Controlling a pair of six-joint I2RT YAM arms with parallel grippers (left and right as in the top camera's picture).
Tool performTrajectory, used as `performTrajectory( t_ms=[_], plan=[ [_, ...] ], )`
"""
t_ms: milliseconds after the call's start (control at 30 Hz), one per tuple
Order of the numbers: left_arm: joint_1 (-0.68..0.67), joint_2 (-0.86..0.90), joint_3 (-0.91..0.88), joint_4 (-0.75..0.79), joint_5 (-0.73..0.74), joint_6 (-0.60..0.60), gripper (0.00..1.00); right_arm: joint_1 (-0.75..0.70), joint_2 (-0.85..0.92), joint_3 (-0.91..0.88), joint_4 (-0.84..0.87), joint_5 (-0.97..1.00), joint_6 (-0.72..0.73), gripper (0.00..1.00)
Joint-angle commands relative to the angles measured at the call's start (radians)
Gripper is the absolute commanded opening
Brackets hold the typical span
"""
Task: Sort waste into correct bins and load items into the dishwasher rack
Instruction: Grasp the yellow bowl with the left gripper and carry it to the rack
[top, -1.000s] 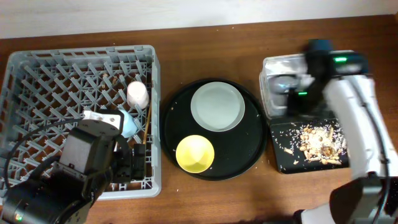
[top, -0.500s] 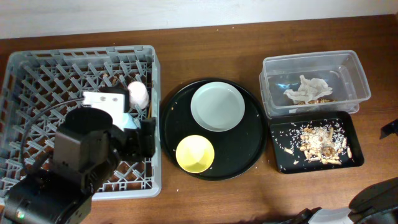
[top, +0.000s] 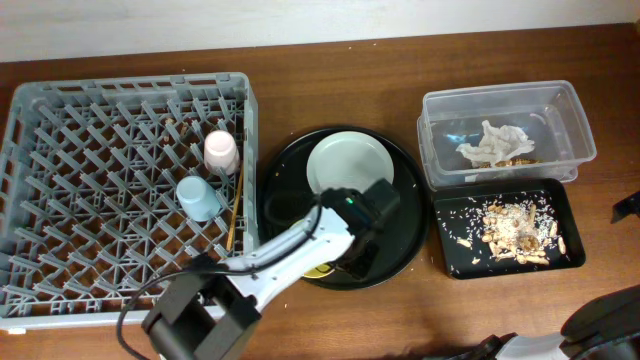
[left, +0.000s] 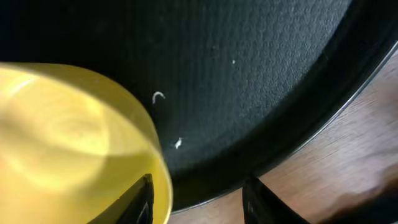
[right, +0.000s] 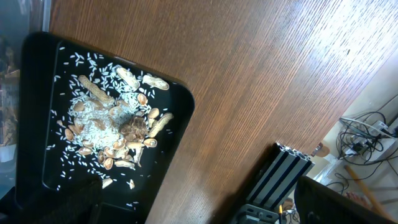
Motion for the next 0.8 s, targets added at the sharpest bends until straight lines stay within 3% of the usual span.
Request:
performTrajectory(
  t_ms=[0, 67, 100, 200, 267, 367, 500, 600, 700, 767],
  plan=[
    [-0.033, 0.013, -0.013, 0.022, -0.14, -0.018, 0.44, -0.001, -0.013, 0.006, 0.0, 0.005, 0.0, 0.99],
    [-0.037, 0.013, -0.048, 0.055, -0.142, -0.018, 0.43, -0.001, -0.013, 0.006, 0.0, 0.005, 0.0, 0.99],
    [-0.037, 0.013, -0.06, 0.055, -0.139, -0.021, 0.34, -0.001, -0.013, 0.006, 0.0, 0.005, 0.0, 0.98],
    [-0.037, 0.013, -0.086, 0.055, -0.139, -0.022, 0.23, -0.001, -0.013, 0.006, 0.0, 0.005, 0.0, 0.99],
    [-0.037, 0.013, -0.093, 0.054, -0.139, -0.022, 0.01, -0.001, -0.013, 0.006, 0.0, 0.005, 0.0, 0.99],
    [-0.026, -0.006, -0.015, 0.012, -0.143, -0.02, 0.01, -0.001, -0.013, 0.006, 0.0, 0.005, 0.0, 0.99],
    [0.123, -0.171, 0.332, -0.236, -0.094, 0.088, 0.0, -0.001, -0.013, 0.006, 0.0, 0.005, 0.0, 0.99],
    [0.38, -0.304, 0.446, -0.218, 0.151, 0.196, 0.01, -0.001, -0.013, 0.006, 0.0, 0.005, 0.0, 0.99],
    [0.841, -0.274, 0.45, -0.09, 0.778, 0.328, 0.01, -0.001, -0.013, 0.006, 0.0, 0.005, 0.0, 0.99],
    [1.02, -0.154, 0.45, 0.002, 1.087, 0.332, 0.0, -0.001, -0.013, 0.006, 0.0, 0.005, 0.0, 0.99]
  ],
)
